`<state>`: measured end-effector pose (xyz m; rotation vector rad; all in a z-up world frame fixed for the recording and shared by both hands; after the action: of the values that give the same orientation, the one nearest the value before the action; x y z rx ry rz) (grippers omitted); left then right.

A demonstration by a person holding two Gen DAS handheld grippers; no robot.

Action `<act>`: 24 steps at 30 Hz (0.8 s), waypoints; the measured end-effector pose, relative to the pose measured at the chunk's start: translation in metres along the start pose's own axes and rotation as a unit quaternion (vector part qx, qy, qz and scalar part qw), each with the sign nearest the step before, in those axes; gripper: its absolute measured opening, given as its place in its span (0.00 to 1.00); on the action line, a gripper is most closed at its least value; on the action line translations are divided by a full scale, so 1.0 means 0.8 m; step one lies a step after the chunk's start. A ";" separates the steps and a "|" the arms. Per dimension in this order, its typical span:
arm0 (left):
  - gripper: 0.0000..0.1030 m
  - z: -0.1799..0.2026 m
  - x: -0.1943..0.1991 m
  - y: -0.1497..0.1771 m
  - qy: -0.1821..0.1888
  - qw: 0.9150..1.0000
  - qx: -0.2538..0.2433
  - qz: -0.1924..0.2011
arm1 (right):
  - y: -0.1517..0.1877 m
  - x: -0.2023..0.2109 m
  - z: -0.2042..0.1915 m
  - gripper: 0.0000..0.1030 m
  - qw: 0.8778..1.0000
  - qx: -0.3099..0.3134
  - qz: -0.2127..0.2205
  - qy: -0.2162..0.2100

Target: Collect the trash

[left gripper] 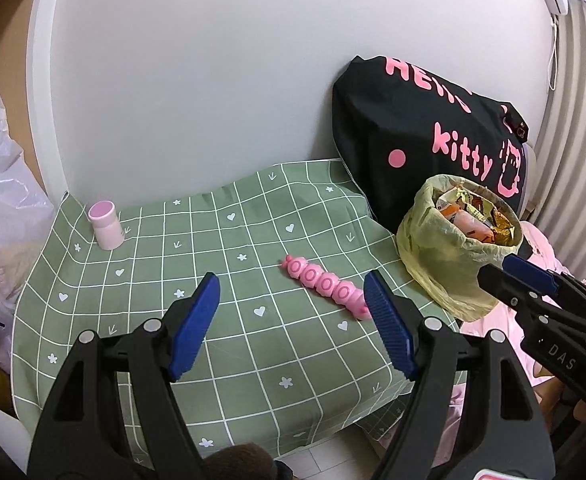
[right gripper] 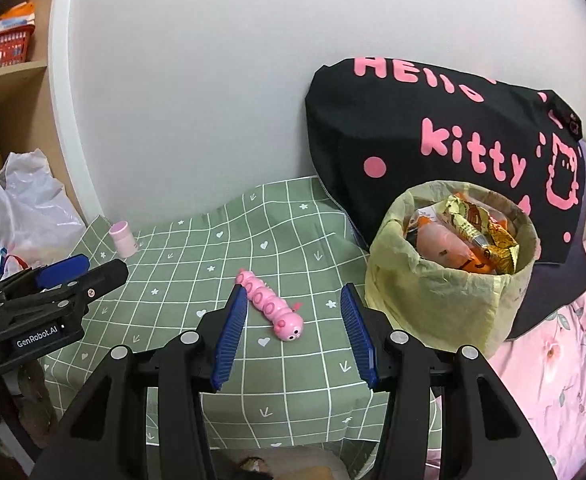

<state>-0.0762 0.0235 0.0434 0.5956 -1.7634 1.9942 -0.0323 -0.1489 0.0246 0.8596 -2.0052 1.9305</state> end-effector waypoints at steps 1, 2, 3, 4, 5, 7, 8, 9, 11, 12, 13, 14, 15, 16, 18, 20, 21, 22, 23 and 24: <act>0.69 0.002 0.001 0.000 -0.001 1.000 -0.002 0.001 | 0.000 0.001 0.001 0.45 1.000 -0.001 0.000 0.000; 0.69 0.003 0.002 0.000 -0.002 1.000 -0.003 0.002 | 0.001 0.002 0.004 0.45 1.000 -0.003 0.000 0.001; 0.69 0.005 0.002 0.000 -0.002 1.000 -0.007 0.003 | 0.001 0.002 0.005 0.45 1.000 -0.004 0.000 0.001; 0.69 0.006 0.003 -0.001 -0.003 1.000 -0.009 0.004 | 0.001 0.003 0.007 0.45 1.000 -0.007 0.001 0.001; 0.69 0.006 0.004 -0.001 -0.004 1.000 -0.011 0.006 | 0.001 0.003 0.008 0.45 1.000 -0.009 0.001 0.000; 0.69 0.007 0.004 -0.001 -0.003 1.000 -0.013 0.006 | 0.001 0.003 0.009 0.45 1.000 -0.011 0.001 -0.001; 0.69 0.006 0.003 -0.001 -0.002 1.000 -0.014 0.006 | 0.001 0.003 0.009 0.45 1.000 -0.011 0.001 -0.001; 0.69 0.007 0.003 -0.001 -0.002 1.000 -0.015 0.006 | 0.001 0.002 0.009 0.45 1.000 -0.011 0.001 -0.001; 0.69 0.006 0.003 -0.001 -0.001 1.000 -0.018 0.005 | 0.000 0.002 0.008 0.45 1.000 -0.010 0.001 -0.002; 0.69 0.007 0.003 -0.001 -0.001 1.000 -0.019 0.006 | 0.000 0.002 0.009 0.45 1.000 -0.009 0.001 -0.003; 0.69 0.007 0.002 -0.001 -0.001 1.000 -0.020 0.006 | 0.000 0.001 0.008 0.45 1.000 -0.008 0.001 -0.002; 0.69 0.007 0.002 -0.001 -0.001 1.000 -0.020 0.006 | 0.000 0.001 0.008 0.45 1.000 -0.008 0.000 -0.002; 0.69 0.007 0.003 -0.001 -0.001 1.000 -0.020 0.006 | 0.001 0.001 0.008 0.45 1.000 -0.010 0.001 -0.002; 0.69 0.007 0.003 0.000 -0.002 1.000 -0.020 0.006 | 0.000 0.001 0.008 0.45 1.000 -0.010 0.001 -0.003; 0.69 0.007 0.003 0.000 -0.002 1.000 -0.020 0.006 | 0.000 0.001 0.009 0.45 1.000 -0.008 0.000 -0.004; 0.69 0.007 0.002 0.000 -0.002 1.000 -0.021 0.006 | 0.000 0.001 0.009 0.45 1.000 -0.009 0.001 -0.003; 0.69 0.007 0.003 0.000 -0.002 1.000 -0.021 0.006 | 0.000 0.001 0.008 0.45 1.000 -0.009 0.001 -0.003; 0.69 0.007 0.003 0.000 -0.002 1.000 -0.021 0.006 | 0.001 0.000 0.008 0.45 1.000 -0.010 0.001 -0.003; 0.69 0.007 0.002 0.000 -0.002 1.000 -0.021 0.006 | 0.001 -0.001 0.008 0.45 1.000 -0.011 0.001 -0.003; 0.69 0.007 0.002 0.000 -0.002 1.000 -0.021 0.006 | 0.001 -0.001 0.008 0.45 1.000 -0.011 0.001 -0.002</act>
<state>-0.0776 0.0179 0.0451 0.5786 -1.8101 1.9600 -0.0306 -0.1549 0.0230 0.8579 -2.0252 1.9059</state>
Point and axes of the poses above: each gripper's, at about its wrist camera, not at the fingertips, and x roughly against the way its jaws point, z to its right, y to its underside, the point moved 5 cm from there along -x, roughly the way its jaws point, and after that the axes turned 2 degrees about -x, right-handed, at the moved point
